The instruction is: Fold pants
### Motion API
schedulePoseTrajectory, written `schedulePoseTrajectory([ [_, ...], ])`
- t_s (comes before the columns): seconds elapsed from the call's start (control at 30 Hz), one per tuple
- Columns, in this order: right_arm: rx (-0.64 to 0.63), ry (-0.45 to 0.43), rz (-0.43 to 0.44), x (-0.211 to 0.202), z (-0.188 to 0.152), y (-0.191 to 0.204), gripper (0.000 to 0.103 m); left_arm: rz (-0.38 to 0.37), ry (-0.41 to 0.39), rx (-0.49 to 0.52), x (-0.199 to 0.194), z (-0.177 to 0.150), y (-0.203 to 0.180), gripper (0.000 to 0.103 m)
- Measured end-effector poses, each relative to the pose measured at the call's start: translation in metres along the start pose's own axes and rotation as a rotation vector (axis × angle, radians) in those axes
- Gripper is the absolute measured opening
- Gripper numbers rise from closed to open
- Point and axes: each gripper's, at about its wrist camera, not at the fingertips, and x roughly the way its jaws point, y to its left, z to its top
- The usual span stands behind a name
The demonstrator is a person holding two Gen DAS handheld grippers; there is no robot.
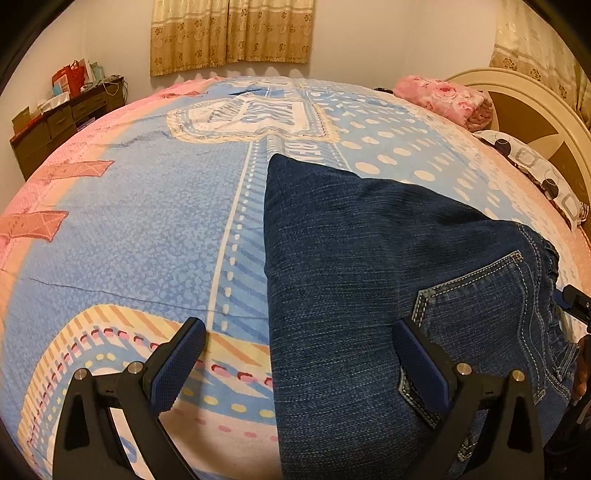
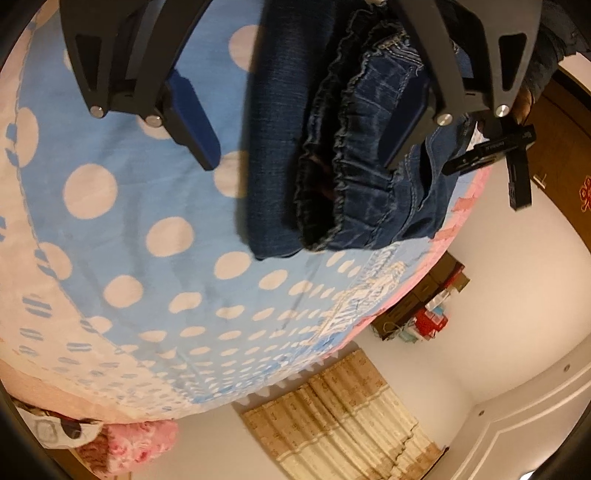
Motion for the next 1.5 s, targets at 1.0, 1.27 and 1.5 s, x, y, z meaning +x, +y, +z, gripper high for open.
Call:
schedulePoseTrajectory([
  [1.0, -0.360, 0.016, 0.164, 0.019, 0.058, 0.143, 0.027, 0.040, -0.177, 0.030, -0.086, 0.019, 0.024, 0.008],
  [1.27, -0.440, 0.105, 0.261, 0.097, 0.121, 0.209, 0.027, 0.179, -0.243, -0.032, -0.101, 0.044, 0.091, 0.008],
  [1.5, -0.519, 0.200, 0.322, 0.196, 0.165, 0.276, 0.027, 0.335, -0.271, -0.116, -0.092, 0.069, 0.169, 0.008],
])
